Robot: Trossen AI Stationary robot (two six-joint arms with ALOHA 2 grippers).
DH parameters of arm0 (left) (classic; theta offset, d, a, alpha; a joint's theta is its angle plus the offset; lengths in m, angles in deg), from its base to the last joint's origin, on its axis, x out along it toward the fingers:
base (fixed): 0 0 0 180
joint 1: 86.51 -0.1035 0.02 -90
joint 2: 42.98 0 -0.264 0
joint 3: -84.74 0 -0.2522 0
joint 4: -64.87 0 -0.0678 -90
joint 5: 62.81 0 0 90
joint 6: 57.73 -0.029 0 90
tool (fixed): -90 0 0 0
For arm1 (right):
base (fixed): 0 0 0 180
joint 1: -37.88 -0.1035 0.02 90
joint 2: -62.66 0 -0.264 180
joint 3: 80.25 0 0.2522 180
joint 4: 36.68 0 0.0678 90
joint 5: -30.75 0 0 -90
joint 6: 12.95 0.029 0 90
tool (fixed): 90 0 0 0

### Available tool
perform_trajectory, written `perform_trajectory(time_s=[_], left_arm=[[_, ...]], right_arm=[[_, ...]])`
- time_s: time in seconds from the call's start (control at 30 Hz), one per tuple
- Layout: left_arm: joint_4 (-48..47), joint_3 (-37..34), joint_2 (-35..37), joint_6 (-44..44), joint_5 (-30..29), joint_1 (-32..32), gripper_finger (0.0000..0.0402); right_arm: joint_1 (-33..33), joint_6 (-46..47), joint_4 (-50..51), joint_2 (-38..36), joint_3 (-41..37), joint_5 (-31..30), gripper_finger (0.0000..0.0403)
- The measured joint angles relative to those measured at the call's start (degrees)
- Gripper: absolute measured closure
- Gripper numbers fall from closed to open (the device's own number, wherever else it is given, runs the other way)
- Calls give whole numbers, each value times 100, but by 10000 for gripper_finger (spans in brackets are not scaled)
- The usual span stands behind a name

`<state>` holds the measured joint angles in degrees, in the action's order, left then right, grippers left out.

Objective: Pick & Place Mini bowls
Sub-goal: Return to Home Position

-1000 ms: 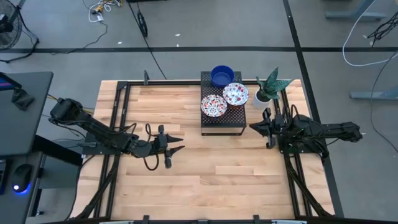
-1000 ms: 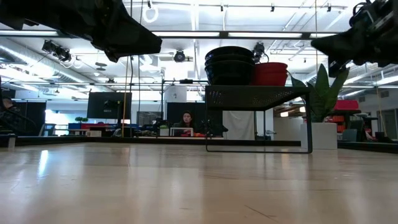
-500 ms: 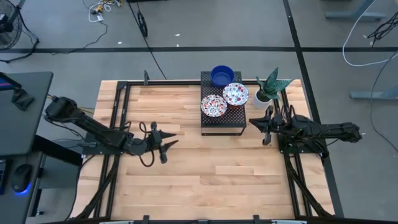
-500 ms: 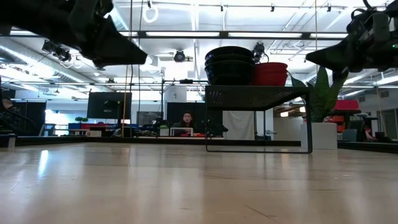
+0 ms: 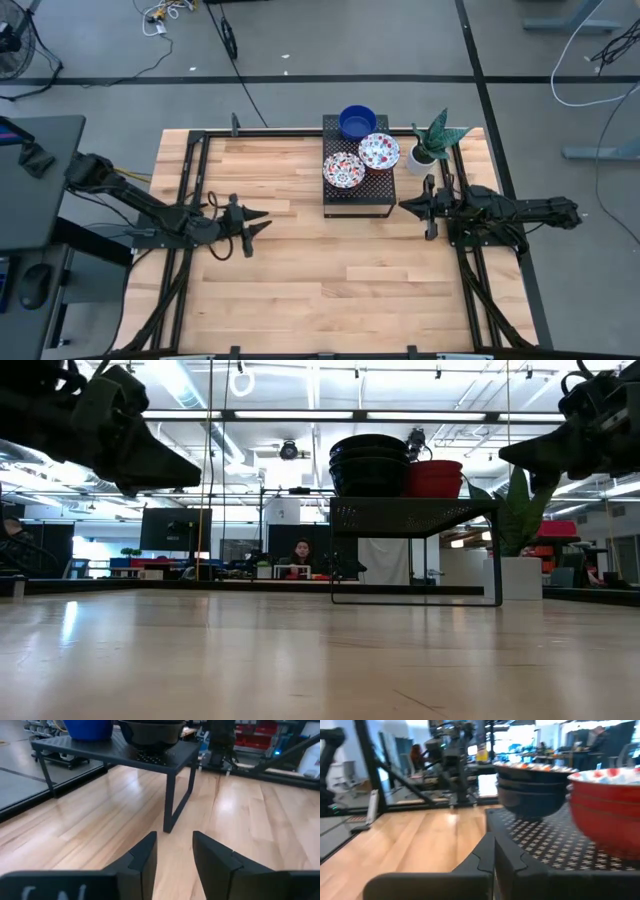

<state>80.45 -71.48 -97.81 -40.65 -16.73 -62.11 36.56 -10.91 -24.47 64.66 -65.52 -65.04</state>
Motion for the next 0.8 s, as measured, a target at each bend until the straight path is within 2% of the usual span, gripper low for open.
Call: perform_trajectory(time_s=[0.27, 0.43, 0.53, 0.63, 0.8], left_arm=[[-246, -382, 1264, -544, 0, -11, 337], [-908, -564, 2265, -728, 6, -15, 393], [-1483, -629, 2958, -731, 48, -18, 395], [-1801, -682, 3577, -919, 479, -108, 397], [-1893, -680, 4313, -1199, 2109, -728, 398]], right_arm=[[-2, 10, 10, 59, 0, 121, 395], [-2, 11, 8, 59, 0, 119, 394], [-2, 28, 10, 59, 0, 119, 394], [-1, 27, 8, 59, 0, 117, 394], [-2, 27, 8, 59, 0, 114, 394]])
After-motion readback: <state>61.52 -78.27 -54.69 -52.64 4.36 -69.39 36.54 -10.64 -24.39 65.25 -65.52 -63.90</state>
